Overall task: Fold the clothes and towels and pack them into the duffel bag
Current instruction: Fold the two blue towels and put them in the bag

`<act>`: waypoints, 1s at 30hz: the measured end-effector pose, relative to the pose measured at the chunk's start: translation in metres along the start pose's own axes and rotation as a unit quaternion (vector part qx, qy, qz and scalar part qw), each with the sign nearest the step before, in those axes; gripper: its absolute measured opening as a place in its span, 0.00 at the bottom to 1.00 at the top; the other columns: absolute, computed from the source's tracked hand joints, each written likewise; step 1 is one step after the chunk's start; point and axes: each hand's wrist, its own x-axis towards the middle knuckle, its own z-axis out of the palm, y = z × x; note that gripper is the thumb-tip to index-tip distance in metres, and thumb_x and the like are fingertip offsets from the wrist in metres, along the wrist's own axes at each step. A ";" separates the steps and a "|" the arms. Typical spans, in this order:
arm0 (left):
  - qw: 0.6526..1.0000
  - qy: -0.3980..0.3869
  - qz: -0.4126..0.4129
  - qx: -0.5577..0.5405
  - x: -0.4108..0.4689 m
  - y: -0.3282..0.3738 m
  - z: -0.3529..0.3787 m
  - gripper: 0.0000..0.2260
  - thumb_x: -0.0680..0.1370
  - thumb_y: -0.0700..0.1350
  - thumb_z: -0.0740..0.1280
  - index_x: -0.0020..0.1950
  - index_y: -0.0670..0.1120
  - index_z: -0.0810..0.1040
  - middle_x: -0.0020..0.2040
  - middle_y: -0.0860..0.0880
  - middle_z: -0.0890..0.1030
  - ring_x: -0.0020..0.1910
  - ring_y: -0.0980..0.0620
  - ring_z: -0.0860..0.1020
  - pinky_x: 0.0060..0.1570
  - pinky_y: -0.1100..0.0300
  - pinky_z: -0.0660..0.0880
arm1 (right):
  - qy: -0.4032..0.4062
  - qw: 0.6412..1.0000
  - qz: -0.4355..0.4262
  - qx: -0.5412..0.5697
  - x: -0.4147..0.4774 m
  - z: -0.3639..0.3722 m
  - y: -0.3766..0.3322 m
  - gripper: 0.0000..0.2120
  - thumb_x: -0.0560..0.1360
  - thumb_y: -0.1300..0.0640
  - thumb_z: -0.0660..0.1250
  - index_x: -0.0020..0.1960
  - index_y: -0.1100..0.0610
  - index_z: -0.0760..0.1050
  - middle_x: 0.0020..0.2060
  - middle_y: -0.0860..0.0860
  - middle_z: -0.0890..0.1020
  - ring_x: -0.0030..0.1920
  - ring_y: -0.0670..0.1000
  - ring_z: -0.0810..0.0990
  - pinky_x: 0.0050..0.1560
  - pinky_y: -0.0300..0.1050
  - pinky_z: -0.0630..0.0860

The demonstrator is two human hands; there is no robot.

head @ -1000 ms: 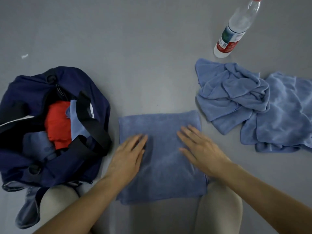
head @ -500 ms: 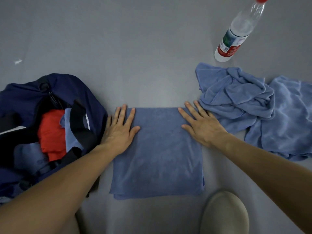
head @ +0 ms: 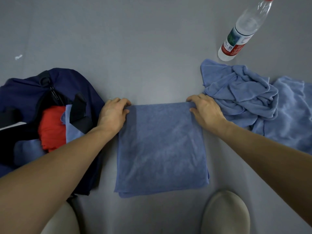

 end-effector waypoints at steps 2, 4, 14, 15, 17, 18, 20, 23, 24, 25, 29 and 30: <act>1.000 0.005 0.001 -0.007 0.002 -0.003 -0.002 0.07 0.80 0.41 0.67 0.57 0.45 0.81 0.52 0.44 0.80 0.54 0.41 0.75 0.54 0.50 0.72 | -0.007 1.000 0.007 0.011 0.005 0.000 0.000 0.13 0.76 0.62 0.68 0.60 0.58 0.77 0.51 0.59 0.80 0.54 0.62 0.78 0.56 0.55 0.74; 0.999 0.028 -0.009 -0.019 0.000 -0.004 -0.008 0.06 0.80 0.41 0.67 0.55 0.44 0.82 0.51 0.44 0.79 0.53 0.42 0.76 0.54 0.49 0.73 | -0.001 1.000 0.018 0.016 0.006 -0.004 0.000 0.11 0.76 0.62 0.67 0.58 0.59 0.79 0.51 0.59 0.81 0.53 0.61 0.79 0.56 0.53 0.74; 0.997 0.040 0.004 -0.069 -0.125 0.020 -0.049 0.09 0.82 0.41 0.60 0.59 0.44 0.77 0.50 0.46 0.80 0.49 0.48 0.76 0.48 0.56 0.72 | 0.077 0.985 -0.157 0.005 -0.113 -0.023 -0.005 0.05 0.78 0.58 0.65 0.50 0.58 0.78 0.48 0.52 0.79 0.48 0.57 0.76 0.47 0.52 0.75; 0.998 0.035 0.019 -0.050 -0.142 0.019 -0.047 0.09 0.82 0.40 0.61 0.58 0.43 0.78 0.49 0.44 0.81 0.48 0.45 0.78 0.49 0.54 0.73 | 0.076 0.980 -0.183 -0.013 -0.127 -0.020 -0.003 0.07 0.77 0.57 0.64 0.50 0.59 0.79 0.47 0.54 0.80 0.46 0.58 0.77 0.46 0.53 0.75; 0.998 0.024 0.057 0.001 -0.176 0.011 -0.038 0.10 0.78 0.38 0.61 0.56 0.43 0.80 0.46 0.42 0.83 0.45 0.41 0.81 0.49 0.54 0.74 | 0.068 0.970 -0.228 -0.040 -0.152 -0.009 0.001 0.07 0.75 0.58 0.65 0.48 0.60 0.80 0.45 0.56 0.80 0.44 0.60 0.77 0.44 0.55 0.76; 0.997 0.009 0.073 0.022 -0.191 0.004 -0.031 0.12 0.75 0.40 0.61 0.56 0.44 0.79 0.45 0.44 0.83 0.44 0.41 0.82 0.49 0.54 0.73 | 0.054 0.967 -0.245 -0.050 -0.164 -0.001 0.002 0.06 0.75 0.58 0.66 0.47 0.60 0.80 0.44 0.55 0.80 0.44 0.59 0.77 0.44 0.55 0.76; 0.993 -0.041 0.088 0.069 -0.215 -0.005 -0.019 0.16 0.70 0.42 0.60 0.56 0.48 0.78 0.45 0.47 0.84 0.44 0.42 0.82 0.44 0.52 0.73 | 0.018 0.962 -0.263 -0.065 -0.182 0.017 0.006 0.07 0.76 0.55 0.66 0.46 0.57 0.80 0.43 0.53 0.79 0.44 0.58 0.77 0.42 0.54 0.77; 0.984 -0.103 0.097 0.111 -0.232 -0.002 -0.003 0.10 0.71 0.44 0.68 0.51 0.51 0.82 0.46 0.51 0.85 0.45 0.45 0.81 0.40 0.53 0.73 | -0.036 0.963 -0.257 -0.075 -0.194 0.036 0.009 0.17 0.78 0.42 0.63 0.45 0.54 0.81 0.42 0.51 0.79 0.44 0.55 0.76 0.43 0.52 0.77; 0.983 -0.103 0.106 0.109 -0.232 0.002 0.000 0.06 0.74 0.48 0.70 0.49 0.52 0.83 0.49 0.53 0.85 0.45 0.46 0.80 0.41 0.53 0.71 | -0.037 0.967 -0.243 -0.069 -0.193 0.037 0.006 0.20 0.78 0.38 0.62 0.44 0.53 0.81 0.41 0.50 0.79 0.43 0.55 0.75 0.44 0.51 0.76; 0.985 -0.094 0.109 0.099 -0.229 0.008 0.001 0.07 0.76 0.53 0.69 0.48 0.52 0.83 0.50 0.55 0.84 0.46 0.47 0.80 0.42 0.53 0.70 | -0.025 0.971 -0.229 -0.055 -0.190 0.034 0.001 0.22 0.78 0.36 0.62 0.43 0.53 0.81 0.40 0.50 0.79 0.42 0.55 0.75 0.44 0.50 0.75; 0.992 -0.029 0.109 0.056 -0.201 0.035 0.011 0.15 0.81 0.52 0.60 0.61 0.48 0.81 0.61 0.50 0.81 0.53 0.45 0.79 0.49 0.50 0.73 | 0.075 0.970 -0.228 -0.028 -0.168 0.036 -0.029 0.20 0.81 0.43 0.62 0.54 0.58 0.82 0.53 0.55 0.82 0.51 0.59 0.80 0.50 0.54 0.78; 0.993 -0.034 0.099 0.048 -0.193 0.041 0.019 0.18 0.83 0.51 0.58 0.68 0.47 0.78 0.66 0.47 0.78 0.59 0.43 0.78 0.55 0.48 0.74 | 0.068 0.969 -0.236 -0.043 -0.160 0.045 -0.035 0.21 0.82 0.43 0.60 0.61 0.58 0.80 0.61 0.57 0.80 0.60 0.61 0.79 0.58 0.56 0.77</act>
